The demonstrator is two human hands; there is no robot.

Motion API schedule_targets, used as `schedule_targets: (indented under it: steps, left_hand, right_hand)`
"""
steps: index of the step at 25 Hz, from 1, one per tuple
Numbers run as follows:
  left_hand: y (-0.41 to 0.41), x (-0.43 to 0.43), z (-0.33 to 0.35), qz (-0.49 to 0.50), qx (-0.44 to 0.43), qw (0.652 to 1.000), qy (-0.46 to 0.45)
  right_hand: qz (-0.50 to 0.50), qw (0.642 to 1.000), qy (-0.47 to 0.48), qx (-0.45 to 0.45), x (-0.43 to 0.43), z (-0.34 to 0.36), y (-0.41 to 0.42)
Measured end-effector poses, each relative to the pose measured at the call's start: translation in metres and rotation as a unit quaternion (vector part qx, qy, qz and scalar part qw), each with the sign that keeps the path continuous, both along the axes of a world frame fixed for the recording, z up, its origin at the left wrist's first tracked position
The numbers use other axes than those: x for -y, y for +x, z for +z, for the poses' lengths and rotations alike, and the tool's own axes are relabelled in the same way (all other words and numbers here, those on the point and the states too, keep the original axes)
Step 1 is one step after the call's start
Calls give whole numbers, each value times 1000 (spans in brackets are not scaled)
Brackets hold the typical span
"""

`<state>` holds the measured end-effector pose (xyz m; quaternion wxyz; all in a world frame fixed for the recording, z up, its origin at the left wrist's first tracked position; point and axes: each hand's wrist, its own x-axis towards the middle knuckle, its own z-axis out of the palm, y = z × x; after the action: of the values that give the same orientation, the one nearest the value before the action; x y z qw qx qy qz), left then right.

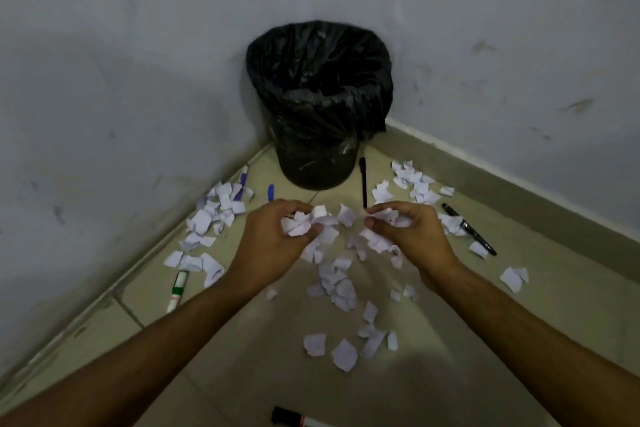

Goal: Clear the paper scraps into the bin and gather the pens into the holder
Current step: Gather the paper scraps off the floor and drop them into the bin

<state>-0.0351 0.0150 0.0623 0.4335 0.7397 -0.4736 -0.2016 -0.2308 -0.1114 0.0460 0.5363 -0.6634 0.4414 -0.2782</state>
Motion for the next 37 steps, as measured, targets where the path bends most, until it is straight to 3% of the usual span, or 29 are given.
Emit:
schedule_targets:
  steps: [6,9,12,15,17,20,22,24,27,34,37]
  left_hand:
    - [44,84,119,29,65,989,-129]
    - [65,138,143,72,57,990,-107]
    - [82,181,145,92,67,993,-34]
    - [94,202,143,27,98,990,102]
    - [100,204,143,-4,67,986,154]
    - [109,200,146,5,55,987,150]
    - [113,194,149,25,56,989,131]
    - [118,188,151,42,52,992,105]
    - [123,178,151,46,34,994,88]
    - [119,151,140,71,-11,997,-36]
    - [115,151,135,49,-5,998,-33]
  right_hand:
    - [-16,988,-3,151,46,105,42]
    - [-13,984,-20,174,70,146,65]
    - [-26,989,-55,135,103,167,97]
    - [-39,992,-98,72,131,173,129]
    - [-38,988,-146,33,142,173,146]
    - [-5,978,-201,-50,151,169,166]
    - [58,961,-220,-160,157,166,177]
    - [152,947,-168,-230,156,164,184]
    - [204,953,-107,-199,150,165,187]
    - [119,967,-213,-68,127,154,161]
    - [141,963,-214,-81,122,155,156]
